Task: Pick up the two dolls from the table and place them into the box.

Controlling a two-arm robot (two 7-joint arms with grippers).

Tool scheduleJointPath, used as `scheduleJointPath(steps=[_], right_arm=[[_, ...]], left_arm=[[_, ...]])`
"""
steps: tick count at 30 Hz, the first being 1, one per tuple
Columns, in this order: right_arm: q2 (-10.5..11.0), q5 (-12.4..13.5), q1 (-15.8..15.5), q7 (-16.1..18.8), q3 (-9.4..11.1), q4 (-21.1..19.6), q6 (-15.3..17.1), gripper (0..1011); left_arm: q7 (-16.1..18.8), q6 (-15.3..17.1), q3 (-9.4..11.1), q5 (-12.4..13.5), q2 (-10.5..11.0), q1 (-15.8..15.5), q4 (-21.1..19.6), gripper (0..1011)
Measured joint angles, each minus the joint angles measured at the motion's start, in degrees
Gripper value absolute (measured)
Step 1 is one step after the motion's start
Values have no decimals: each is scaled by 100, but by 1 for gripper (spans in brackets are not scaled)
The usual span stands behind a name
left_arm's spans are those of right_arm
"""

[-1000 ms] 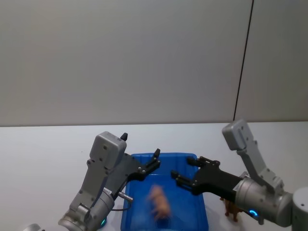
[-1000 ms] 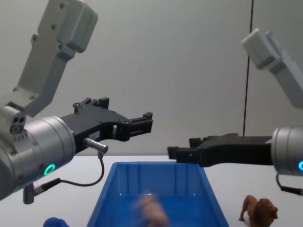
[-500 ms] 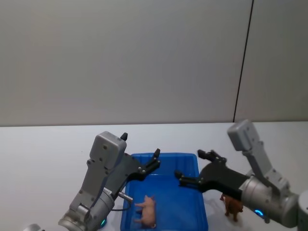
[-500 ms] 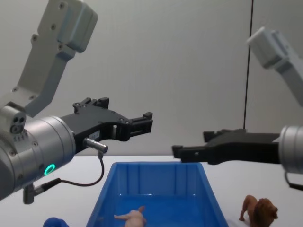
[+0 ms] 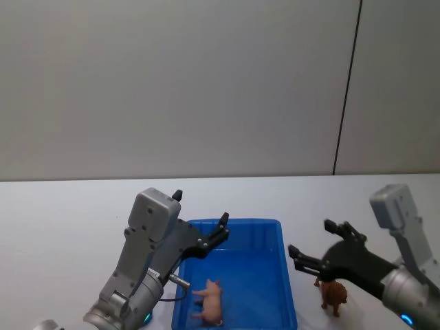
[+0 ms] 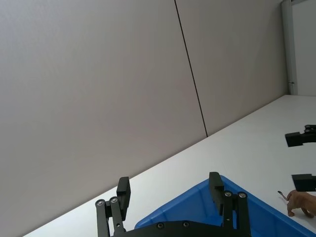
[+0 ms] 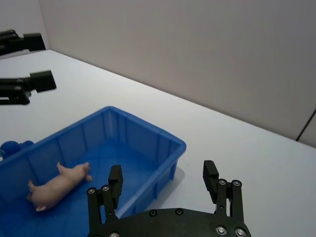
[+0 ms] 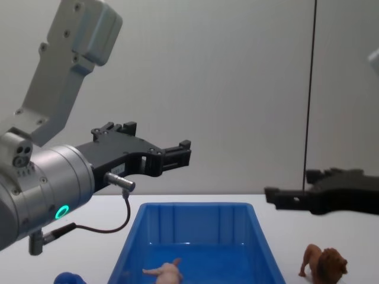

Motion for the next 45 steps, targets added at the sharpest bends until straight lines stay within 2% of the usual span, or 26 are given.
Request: scheduleJointPath(steps=[13, 25, 32, 36, 39, 44, 45], right_arm=[[230, 205, -409, -269, 70, -51, 179, 1001], [244, 265, -505, -389, 46, 173, 319, 982], [225, 272, -519, -438, 23, 251, 360, 821], [221, 284, -530, -468, 15, 268, 369, 675], [220, 290, -541, -486, 13, 270, 369, 616], [232, 287, -579, -545, 10, 232, 332, 441], [234, 283, -584, -555, 10, 224, 318, 435]], left_arm=[[0, 0, 0, 0, 0, 0, 0, 1001], [0, 0, 0, 0, 0, 0, 0, 1001], [0, 0, 0, 0, 0, 0, 0, 1001], [0, 0, 0, 0, 0, 0, 0, 1001], [0, 0, 0, 0, 0, 0, 0, 1001], [0, 0, 0, 0, 0, 0, 0, 1001], [0, 0, 0, 0, 0, 0, 0, 1001]])
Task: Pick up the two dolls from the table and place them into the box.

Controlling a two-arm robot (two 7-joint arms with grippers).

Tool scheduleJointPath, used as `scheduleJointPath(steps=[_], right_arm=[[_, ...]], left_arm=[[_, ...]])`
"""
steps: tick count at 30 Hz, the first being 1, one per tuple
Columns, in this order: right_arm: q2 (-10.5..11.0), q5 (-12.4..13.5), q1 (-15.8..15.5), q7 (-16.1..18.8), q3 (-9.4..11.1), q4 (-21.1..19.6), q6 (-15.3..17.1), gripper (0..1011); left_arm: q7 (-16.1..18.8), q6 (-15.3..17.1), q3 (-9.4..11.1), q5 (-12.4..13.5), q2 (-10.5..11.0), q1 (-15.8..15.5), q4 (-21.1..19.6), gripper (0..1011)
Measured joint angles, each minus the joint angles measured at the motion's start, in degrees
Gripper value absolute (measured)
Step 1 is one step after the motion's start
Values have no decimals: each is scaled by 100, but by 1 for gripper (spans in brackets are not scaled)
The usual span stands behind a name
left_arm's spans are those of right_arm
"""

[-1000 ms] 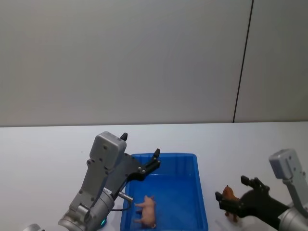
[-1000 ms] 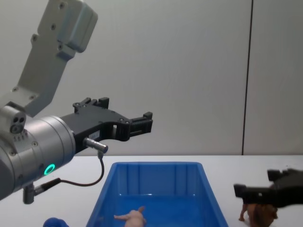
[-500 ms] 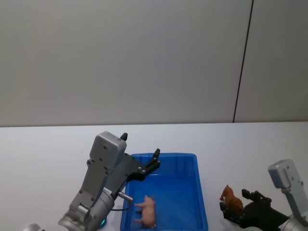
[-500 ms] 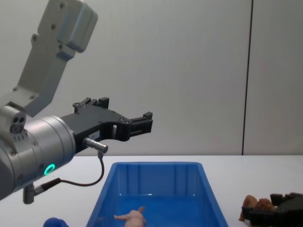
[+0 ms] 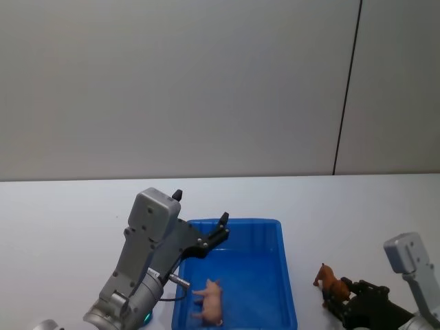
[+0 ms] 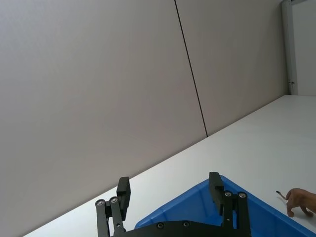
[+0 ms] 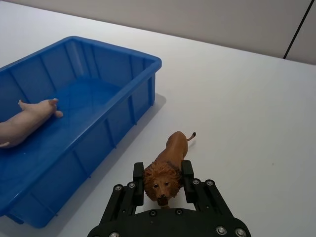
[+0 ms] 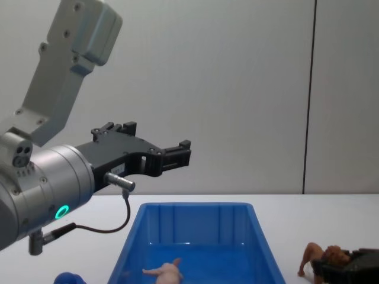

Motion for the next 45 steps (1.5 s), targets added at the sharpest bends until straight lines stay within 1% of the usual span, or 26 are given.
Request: scheduleJointPath(steps=[5, 13, 17, 18, 21, 26, 27, 28, 30, 35, 36, 37, 38, 39, 42, 43, 45], right_arm=[[24, -60, -47, -62, 0, -107, -118, 428], [73, -206, -111, -132, 2, -449, -384, 429], [72, -259, -91, -97, 0, -679, -484, 428], [72, -259, -91, -97, 0, -679, -484, 428], [41, -280, -40, -8, -15, -814, -522, 428], [-60, -288, 99, 211, -70, -942, -510, 428], [-111, -288, 156, 292, -93, -954, -472, 428], [-111, -288, 156, 292, -93, -954, -472, 428], [-183, -287, 235, 393, -131, -954, -404, 429], [-395, -287, 459, 624, -253, -805, -209, 429], [-461, -299, 524, 690, -292, -740, -163, 461], [-479, -309, 542, 714, -302, -708, -145, 461], [-479, -309, 542, 714, -302, -708, -145, 485], [-536, -326, 601, 756, -335, -625, -115, 545], [-618, -362, 684, 819, -385, -501, -72, 635], [-654, -384, 723, 847, -406, -442, -60, 686], [-675, -406, 748, 869, -420, -397, -59, 721]], left_arm=[[0, 0, 0, 0, 1, 0, 0, 1001], [0, 0, 0, 0, 0, 0, 0, 1001], [0, 0, 0, 0, 0, 0, 0, 1001], [0, 0, 0, 0, 0, 0, 0, 1001], [0, 0, 0, 0, 0, 0, 0, 1001], [0, 0, 0, 0, 0, 0, 0, 1001], [0, 0, 0, 0, 0, 0, 0, 1001], [0, 0, 0, 0, 0, 0, 0, 1001], [0, 0, 0, 0, 0, 0, 0, 1001], [0, 0, 0, 0, 0, 0, 0, 1001], [0, 0, 0, 0, 0, 0, 0, 1001], [0, 0, 0, 0, 0, 0, 0, 1001], [0, 0, 0, 0, 0, 0, 0, 1001], [0, 0, 0, 0, 0, 0, 0, 1001], [0, 0, 0, 0, 0, 0, 0, 1001], [0, 0, 0, 0, 0, 0, 0, 1001], [0, 0, 0, 0, 0, 0, 0, 1001]])
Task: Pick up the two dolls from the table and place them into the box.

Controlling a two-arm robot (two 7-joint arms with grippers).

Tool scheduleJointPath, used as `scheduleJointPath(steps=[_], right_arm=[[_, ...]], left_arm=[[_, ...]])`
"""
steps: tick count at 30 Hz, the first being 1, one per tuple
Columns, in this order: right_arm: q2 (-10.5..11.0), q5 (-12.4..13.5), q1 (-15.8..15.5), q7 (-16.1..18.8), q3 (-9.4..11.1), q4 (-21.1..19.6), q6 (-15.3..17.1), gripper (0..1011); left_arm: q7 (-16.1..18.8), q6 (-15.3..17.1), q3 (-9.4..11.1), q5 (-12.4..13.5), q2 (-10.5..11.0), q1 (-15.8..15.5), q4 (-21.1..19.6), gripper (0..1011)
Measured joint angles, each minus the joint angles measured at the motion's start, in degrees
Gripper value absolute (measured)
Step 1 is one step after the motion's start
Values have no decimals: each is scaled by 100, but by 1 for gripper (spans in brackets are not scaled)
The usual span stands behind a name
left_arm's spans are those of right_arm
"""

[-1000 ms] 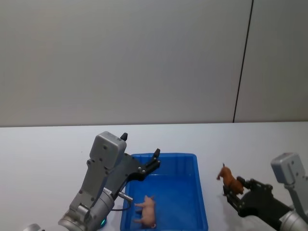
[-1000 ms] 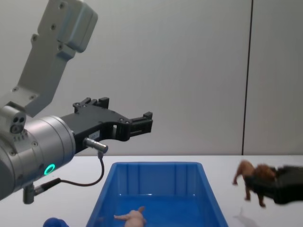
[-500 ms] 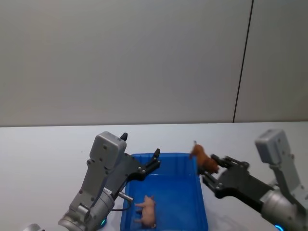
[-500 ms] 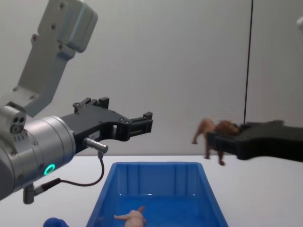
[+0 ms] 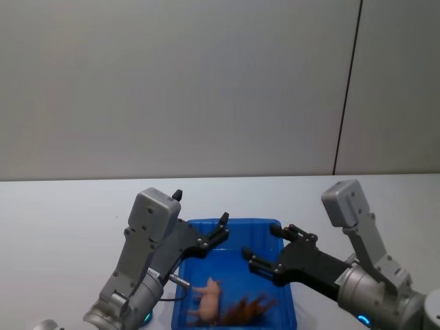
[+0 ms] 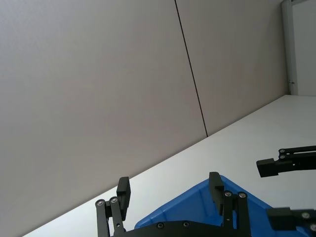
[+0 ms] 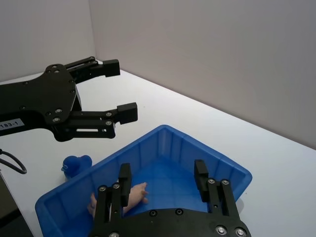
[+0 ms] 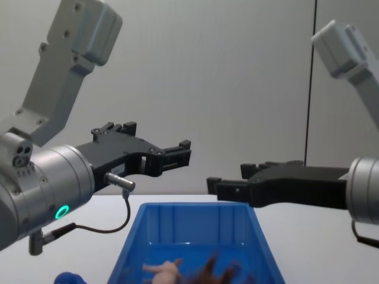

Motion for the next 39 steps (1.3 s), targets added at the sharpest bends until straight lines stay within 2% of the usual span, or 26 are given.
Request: scheduleJointPath(steps=[8, 11, 24, 33, 39], right_arm=[[32, -91, 30, -2, 6, 84, -153, 966], [94, -93, -6, -44, 46, 60, -214, 1001], [685, 190, -454, -302, 407, -256, -548, 1001], [910, 321, -642, -375, 538, -371, -653, 1001], [1001, 375, -722, -406, 589, -417, -697, 1001]], left_arm=[[0, 0, 0, 0, 0, 0, 0, 1001], [0, 0, 0, 0, 0, 0, 0, 1001], [0, 0, 0, 0, 0, 0, 0, 1001], [9, 23, -14, 51, 23, 27, -17, 1001], [124, 127, -51, 99, 124, 130, -122, 1001]])
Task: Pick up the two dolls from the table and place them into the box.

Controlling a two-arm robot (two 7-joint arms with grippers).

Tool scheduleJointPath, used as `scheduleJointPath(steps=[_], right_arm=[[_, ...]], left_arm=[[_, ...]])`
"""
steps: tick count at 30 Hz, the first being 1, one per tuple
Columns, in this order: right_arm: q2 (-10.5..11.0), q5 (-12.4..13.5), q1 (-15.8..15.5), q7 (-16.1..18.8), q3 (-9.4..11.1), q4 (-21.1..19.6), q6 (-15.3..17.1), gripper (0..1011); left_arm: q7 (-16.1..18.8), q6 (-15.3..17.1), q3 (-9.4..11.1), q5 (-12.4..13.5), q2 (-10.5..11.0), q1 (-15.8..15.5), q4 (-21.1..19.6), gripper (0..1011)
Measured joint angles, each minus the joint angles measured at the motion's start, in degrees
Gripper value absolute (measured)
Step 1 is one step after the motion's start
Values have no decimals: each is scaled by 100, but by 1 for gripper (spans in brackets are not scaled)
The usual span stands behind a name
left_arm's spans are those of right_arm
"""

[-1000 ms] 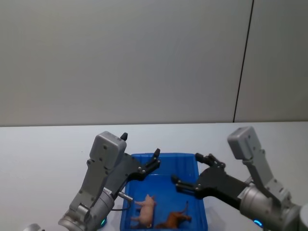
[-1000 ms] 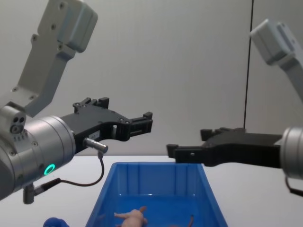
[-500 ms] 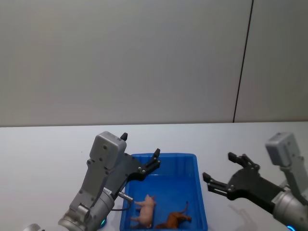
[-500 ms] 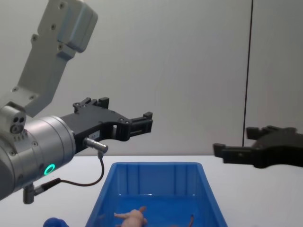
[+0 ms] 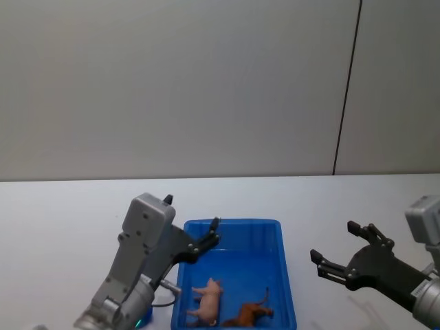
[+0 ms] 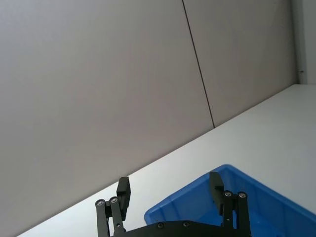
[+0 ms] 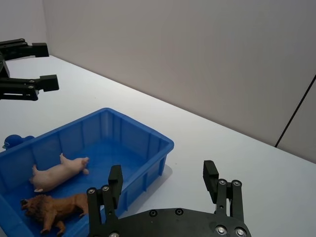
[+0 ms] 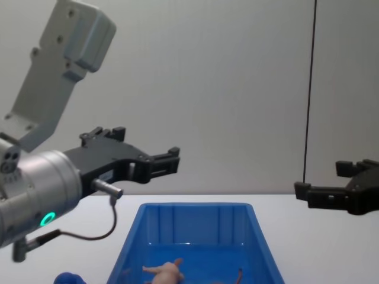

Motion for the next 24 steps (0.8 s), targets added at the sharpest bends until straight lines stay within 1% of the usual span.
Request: scheduleJointPath(steps=[7, 10, 16, 19, 20, 22, 24], right_arm=[[59, 38, -49, -20, 35, -30, -28, 1001], [82, 50, -69, -27, 48, -43, -39, 1001], [104, 61, -86, -33, 60, -53, -49, 1001], [114, 67, -95, -36, 67, -58, -53, 1001], [116, 68, -97, -36, 68, -59, -53, 1001], [119, 70, -99, -37, 69, -60, -54, 1001], [123, 72, -103, -39, 71, -61, -56, 1001]], left_arm=[[263, 154, -73, -74, 190, 226, -166, 1001], [450, 242, -122, -187, 311, 391, -253, 1001], [728, 350, -195, -389, 488, 619, -338, 1001], [895, 388, -243, -548, 589, 773, -348, 1001], [895, 388, -243, -548, 589, 773, -348, 1001], [978, 391, -275, -665, 648, 866, -329, 1001], [995, 391, -287, -714, 672, 907, -308, 1001]])
